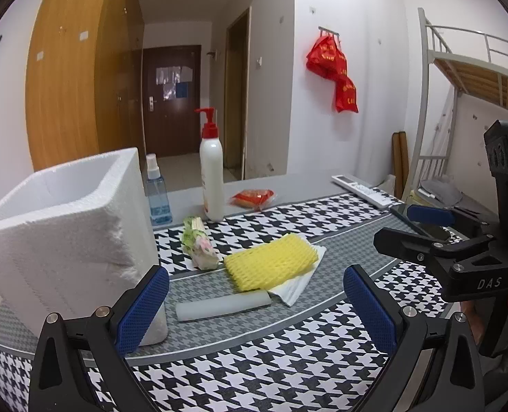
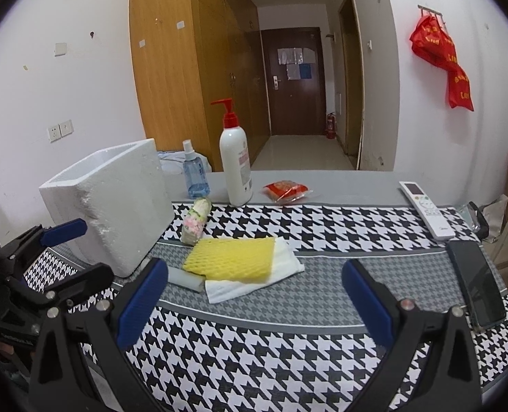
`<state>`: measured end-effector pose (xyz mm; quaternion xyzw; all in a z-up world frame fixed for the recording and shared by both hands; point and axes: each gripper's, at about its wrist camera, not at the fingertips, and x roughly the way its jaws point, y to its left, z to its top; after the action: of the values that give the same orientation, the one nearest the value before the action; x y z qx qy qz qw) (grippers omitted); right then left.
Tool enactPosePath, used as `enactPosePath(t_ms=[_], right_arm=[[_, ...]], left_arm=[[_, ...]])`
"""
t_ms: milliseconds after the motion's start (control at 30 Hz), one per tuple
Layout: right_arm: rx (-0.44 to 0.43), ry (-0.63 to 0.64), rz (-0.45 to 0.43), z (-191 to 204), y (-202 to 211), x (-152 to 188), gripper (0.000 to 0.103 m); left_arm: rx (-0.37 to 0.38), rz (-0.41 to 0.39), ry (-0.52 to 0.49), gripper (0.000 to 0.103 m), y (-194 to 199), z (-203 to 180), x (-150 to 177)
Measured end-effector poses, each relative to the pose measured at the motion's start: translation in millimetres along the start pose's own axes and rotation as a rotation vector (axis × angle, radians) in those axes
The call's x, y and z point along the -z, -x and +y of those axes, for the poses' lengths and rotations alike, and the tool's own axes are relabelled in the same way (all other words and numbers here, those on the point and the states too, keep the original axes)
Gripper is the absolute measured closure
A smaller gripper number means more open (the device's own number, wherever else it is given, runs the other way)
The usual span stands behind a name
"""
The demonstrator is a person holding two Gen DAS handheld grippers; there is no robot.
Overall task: Organize soft objects
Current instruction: 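Lower the left tool onto the yellow foam net and close on it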
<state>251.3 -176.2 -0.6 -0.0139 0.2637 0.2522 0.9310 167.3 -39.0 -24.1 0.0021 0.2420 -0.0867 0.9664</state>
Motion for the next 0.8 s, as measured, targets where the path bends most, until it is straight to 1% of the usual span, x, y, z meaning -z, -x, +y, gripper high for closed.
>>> enactPosePath(t_ms=[233,600,800], right_arm=[[-0.02,0.001,0.023,-4.0,-12.8,-0.1,0.001],[-0.026,0.0,0.064,-15.0,-29.5,-0.6,0.001],[-0.007,-0.009,0.071,-27.3,-31.2,-0.5,0.001]], left_arm=[[-0.009,0.023,0.003,0.001,-11.8,0.3,-0.8],[-0.018,0.06,0.001,0.001,-31.8,-2.9,-2.2],[-0.024,0.091,0.005,0.001,-45.0,-4.3,-2.1]])
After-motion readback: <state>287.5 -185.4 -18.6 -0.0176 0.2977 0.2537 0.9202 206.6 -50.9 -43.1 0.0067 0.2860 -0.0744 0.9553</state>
